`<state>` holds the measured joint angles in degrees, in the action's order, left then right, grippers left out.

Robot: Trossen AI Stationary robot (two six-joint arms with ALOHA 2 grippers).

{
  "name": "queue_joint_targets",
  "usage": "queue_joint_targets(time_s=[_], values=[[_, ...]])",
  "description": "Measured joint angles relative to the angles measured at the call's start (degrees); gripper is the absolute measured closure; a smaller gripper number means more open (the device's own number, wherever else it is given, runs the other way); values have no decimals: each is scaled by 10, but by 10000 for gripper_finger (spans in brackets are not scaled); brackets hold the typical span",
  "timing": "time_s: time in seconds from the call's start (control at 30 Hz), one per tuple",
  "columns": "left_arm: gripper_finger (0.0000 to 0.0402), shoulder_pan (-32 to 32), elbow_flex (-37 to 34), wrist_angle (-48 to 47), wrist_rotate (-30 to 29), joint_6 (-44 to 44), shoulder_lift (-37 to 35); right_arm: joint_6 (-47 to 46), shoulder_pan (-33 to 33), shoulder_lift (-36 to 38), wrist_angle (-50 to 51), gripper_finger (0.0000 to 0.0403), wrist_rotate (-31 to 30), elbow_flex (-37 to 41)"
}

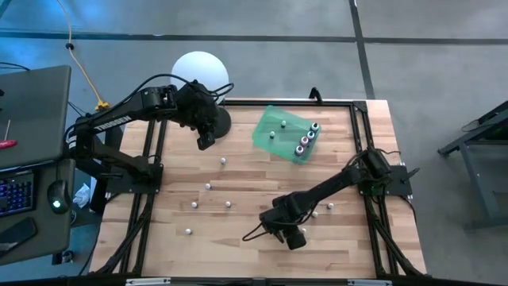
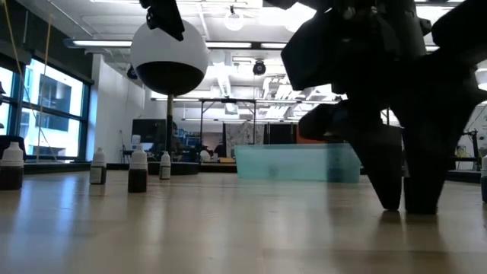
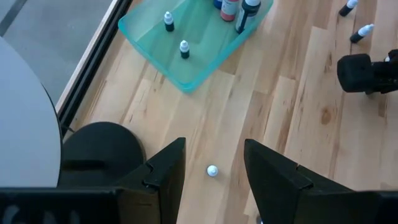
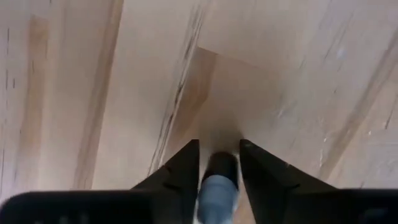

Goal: Pick & Place food coloring
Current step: Put the small black food coloring bottle into the green bin

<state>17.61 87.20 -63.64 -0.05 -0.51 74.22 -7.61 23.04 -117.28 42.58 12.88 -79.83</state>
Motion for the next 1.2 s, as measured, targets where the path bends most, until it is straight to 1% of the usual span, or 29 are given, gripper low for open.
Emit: queue_joint_targets(time_s=[0.07,0.17,0.27,0.4,0.47,0.57,0.67,0.8,0.87,0.97,1.03,1.13,1.2], values=[[241,0,0,0,0,0,0,0,-5,2,7,321,4,0],[241,0,0,0,0,1,0,0,-15,6,49,348,12,0],[241,0,0,0,0,2,0,12,-27,9,87,349,9,0],[241,0,0,0,-3,2,0,39,-43,24,87,348,-6,0],[241,0,0,0,-3,2,0,60,-49,37,87,342,-29,0],[241,0,0,0,-3,2,0,101,-62,65,93,339,-80,0],[241,0,0,0,-4,2,0,151,-87,102,95,347,-148,0],[241,0,0,2,-5,2,0,234,-150,143,84,348,-218,0],[241,0,0,2,-5,2,0,272,-195,151,84,340,-229,-1],[241,0,0,2,-5,2,0,349,-269,151,81,332,-228,-1],[241,0,0,3,-5,2,0,395,-316,149,55,333,-220,-1],[241,0,0,3,-5,2,0,412,-377,149,18,341,-198,-1],[241,0,0,2,-5,2,0,412,-412,149,22,345,-169,-1]])
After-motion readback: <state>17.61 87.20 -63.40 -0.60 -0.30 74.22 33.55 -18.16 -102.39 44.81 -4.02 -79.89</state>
